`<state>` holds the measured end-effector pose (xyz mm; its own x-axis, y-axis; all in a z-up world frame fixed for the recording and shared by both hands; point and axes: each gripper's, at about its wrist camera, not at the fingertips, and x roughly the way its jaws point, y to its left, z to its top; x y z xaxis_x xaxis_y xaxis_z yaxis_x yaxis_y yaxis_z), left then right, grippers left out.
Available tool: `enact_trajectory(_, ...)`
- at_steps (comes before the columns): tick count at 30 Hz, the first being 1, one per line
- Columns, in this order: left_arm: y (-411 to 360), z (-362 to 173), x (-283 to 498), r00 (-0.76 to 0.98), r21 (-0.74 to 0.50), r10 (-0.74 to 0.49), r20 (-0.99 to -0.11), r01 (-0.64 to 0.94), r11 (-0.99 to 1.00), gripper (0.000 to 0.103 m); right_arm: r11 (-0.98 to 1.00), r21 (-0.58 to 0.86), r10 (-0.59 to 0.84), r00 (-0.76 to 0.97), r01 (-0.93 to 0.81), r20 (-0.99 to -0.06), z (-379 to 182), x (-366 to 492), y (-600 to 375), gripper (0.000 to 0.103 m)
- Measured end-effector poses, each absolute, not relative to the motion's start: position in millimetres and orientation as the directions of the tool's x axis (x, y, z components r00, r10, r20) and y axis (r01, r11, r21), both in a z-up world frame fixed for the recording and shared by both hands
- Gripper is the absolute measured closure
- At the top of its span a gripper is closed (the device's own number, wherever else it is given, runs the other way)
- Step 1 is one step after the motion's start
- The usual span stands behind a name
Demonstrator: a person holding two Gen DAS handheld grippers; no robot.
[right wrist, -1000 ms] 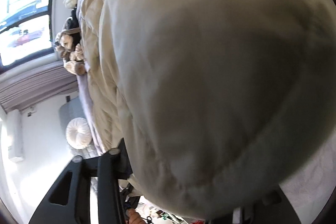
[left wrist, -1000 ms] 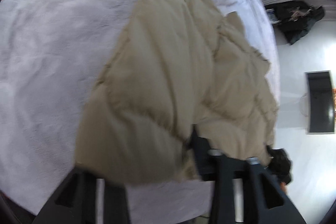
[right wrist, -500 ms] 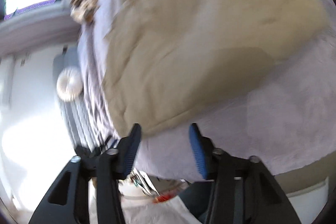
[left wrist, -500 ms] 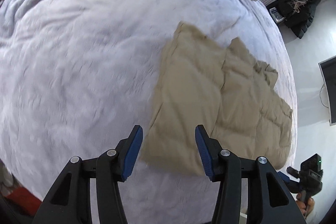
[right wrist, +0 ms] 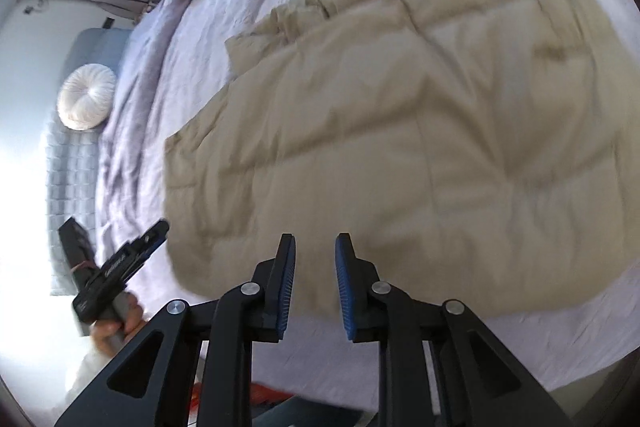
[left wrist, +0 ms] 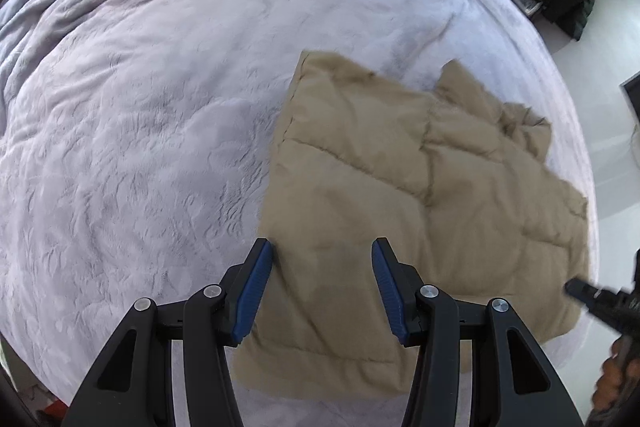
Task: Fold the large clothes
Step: 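Grasp the folded end of the coat with both grippers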
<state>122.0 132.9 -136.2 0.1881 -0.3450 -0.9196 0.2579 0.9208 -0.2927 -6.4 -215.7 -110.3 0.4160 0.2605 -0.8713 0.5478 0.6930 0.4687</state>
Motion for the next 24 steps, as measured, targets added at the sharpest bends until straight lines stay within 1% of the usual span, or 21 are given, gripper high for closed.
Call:
enact_trajectory(3,135,-155,123,0.165,-0.249,-0.296,-0.941,0.258,0.934,0.05,0.715,0.429,0.213,0.412,0.552,-0.886,-109,12,-221,0.08)
enact_trajectory(6,141,-170,123,0.128,-0.269,-0.305,-0.944,0.239,0.933,0.05,0.722,0.422,0.208,0.409,0.549,-0.888,-117,28,-228,0.08)
enact_trajectory(7,142,-173,123,0.126,-0.269,-0.304,-0.944,0.238,0.933,0.047,0.724,0.421,0.211,0.406,0.547,-0.889,-121,35,-229,0.08)
enact_trajectory(14,146,-167,126,0.127,-0.275,-0.313,-0.941,0.251,0.928,0.047,0.741,0.414,0.22,0.391,0.529,-0.894,-141,70,-213,0.08)
enact_trajectory(21,154,-160,141,0.121,-0.291,-0.329,-0.936,0.258,0.921,0.046,0.756,0.39,0.22,0.357,0.526,-0.908,-152,76,-201,0.08)
enact_trajectory(22,153,-160,143,0.12,-0.289,-0.328,-0.937,0.26,0.921,0.033,0.753,0.388,0.22,0.352,0.531,-0.91,-155,76,-201,0.08)
enact_trajectory(23,153,-159,144,0.126,-0.285,-0.325,-0.937,0.261,0.922,0.017,0.749,0.385,0.219,0.347,0.539,-0.912,-159,75,-201,0.081)
enact_trajectory(24,154,-157,146,0.146,-0.28,-0.326,-0.934,0.268,0.922,0.016,0.745,0.383,0.217,0.343,0.547,-0.914,-163,75,-200,0.081)
